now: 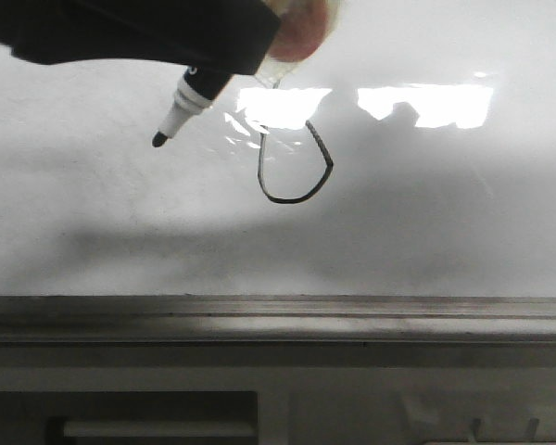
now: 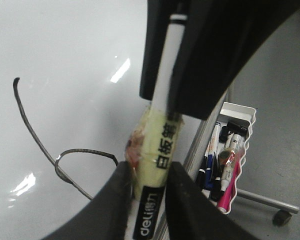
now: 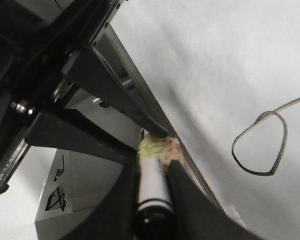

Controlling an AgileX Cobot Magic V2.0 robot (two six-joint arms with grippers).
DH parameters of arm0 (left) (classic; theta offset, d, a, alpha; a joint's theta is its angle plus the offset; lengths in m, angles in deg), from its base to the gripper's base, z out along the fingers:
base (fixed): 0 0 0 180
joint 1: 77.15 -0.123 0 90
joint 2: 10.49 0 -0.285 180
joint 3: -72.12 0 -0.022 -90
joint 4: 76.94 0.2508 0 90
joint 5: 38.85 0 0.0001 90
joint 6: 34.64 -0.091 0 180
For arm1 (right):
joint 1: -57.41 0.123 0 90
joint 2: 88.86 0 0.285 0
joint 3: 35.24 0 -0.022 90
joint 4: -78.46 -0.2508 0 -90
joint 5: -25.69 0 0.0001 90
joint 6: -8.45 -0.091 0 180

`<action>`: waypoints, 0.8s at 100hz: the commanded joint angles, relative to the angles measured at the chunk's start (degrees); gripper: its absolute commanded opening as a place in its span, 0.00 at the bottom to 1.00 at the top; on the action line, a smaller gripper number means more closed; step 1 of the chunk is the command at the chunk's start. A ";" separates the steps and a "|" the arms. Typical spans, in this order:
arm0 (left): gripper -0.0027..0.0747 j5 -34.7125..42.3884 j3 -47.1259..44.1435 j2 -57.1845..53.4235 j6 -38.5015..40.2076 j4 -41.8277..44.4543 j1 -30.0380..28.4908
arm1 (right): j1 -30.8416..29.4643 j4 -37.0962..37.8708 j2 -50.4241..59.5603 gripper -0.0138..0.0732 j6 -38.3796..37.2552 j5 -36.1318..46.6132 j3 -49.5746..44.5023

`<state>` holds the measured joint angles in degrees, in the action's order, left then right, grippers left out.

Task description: Write number 6 on whiteboard

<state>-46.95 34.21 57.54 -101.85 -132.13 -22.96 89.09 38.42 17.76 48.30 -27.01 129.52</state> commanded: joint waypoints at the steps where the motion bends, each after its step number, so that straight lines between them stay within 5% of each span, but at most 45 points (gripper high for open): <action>1: 0.02 2.72 2.08 -0.81 0.15 -0.42 0.30 | 0.03 -3.04 0.64 0.11 1.02 1.64 2.04; 11: 0.01 2.72 2.08 -0.81 0.15 -0.42 0.30 | 0.03 -3.04 0.64 0.20 1.02 1.54 2.04; 24: 0.01 3.13 2.08 -0.81 0.15 -0.42 0.30 | 0.03 -3.04 0.64 0.58 1.02 1.95 2.04; 33: 0.01 3.79 2.08 -0.93 0.53 -0.42 0.30 | -0.16 -3.04 0.64 0.73 1.02 3.14 2.04; 60: 0.01 10.17 -2.33 -6.99 1.28 -12.56 -5.42 | -7.43 -1.94 6.81 0.70 0.84 1.26 -1.43; 80: 0.01 18.87 -8.51 -13.62 1.28 -33.04 -8.27 | -10.08 -1.92 15.94 0.70 0.74 9.81 -11.19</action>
<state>-33.23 26.08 46.15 -101.21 -156.47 -30.77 79.63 38.51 29.95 48.39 -23.66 120.38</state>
